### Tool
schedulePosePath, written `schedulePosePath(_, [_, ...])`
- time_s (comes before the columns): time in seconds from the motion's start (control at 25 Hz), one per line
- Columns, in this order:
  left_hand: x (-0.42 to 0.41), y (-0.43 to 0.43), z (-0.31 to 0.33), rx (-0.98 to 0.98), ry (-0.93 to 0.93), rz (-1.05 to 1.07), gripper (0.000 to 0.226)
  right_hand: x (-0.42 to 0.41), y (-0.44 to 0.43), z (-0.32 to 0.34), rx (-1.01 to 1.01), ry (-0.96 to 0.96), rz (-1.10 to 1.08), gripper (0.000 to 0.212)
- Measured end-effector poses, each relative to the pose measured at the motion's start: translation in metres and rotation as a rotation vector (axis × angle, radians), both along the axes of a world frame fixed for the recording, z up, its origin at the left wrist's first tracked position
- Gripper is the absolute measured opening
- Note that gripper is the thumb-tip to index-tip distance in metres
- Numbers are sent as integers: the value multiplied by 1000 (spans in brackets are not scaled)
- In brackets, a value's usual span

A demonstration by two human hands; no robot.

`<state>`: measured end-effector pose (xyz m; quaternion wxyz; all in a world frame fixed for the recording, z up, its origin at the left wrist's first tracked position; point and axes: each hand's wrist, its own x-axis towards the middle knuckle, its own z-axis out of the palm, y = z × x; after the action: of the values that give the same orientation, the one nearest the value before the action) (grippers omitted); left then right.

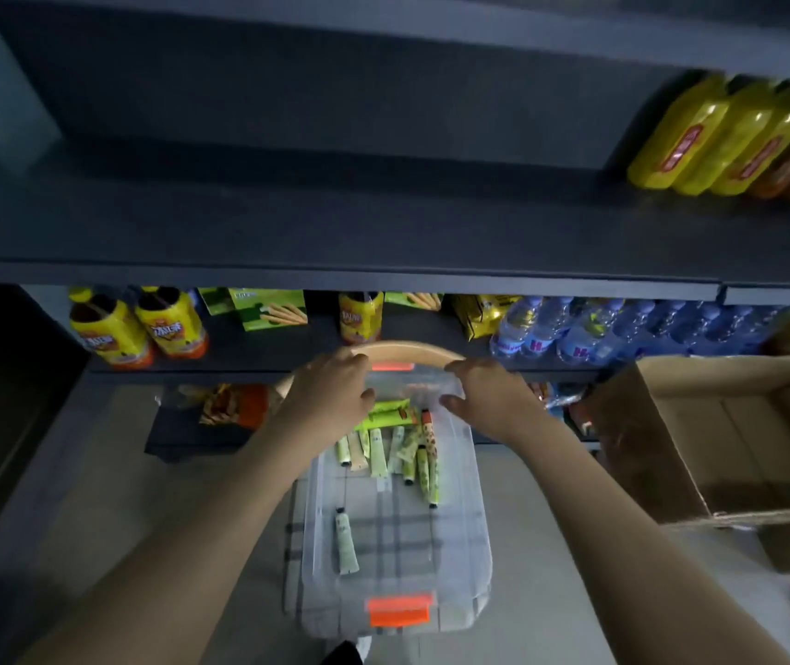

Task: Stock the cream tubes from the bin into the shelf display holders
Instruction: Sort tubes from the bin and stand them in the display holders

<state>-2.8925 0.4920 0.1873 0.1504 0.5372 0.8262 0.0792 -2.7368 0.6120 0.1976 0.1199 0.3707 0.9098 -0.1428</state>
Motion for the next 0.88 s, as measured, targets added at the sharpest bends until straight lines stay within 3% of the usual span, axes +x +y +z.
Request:
schedulePosePath(0.32, [-4,7,-146,-182,-217,108,28,-4,5,-149,-236,-196,-39,43])
schedulePosePath(0.6, [14,7,-254,-265,-488,501,37,-11,9,-258,-465,-211,-178,32])
schedulePosePath(0.88, [28,34,-354,-135,-687,804,34,-40,22,-351,-555,-32,-723,33])
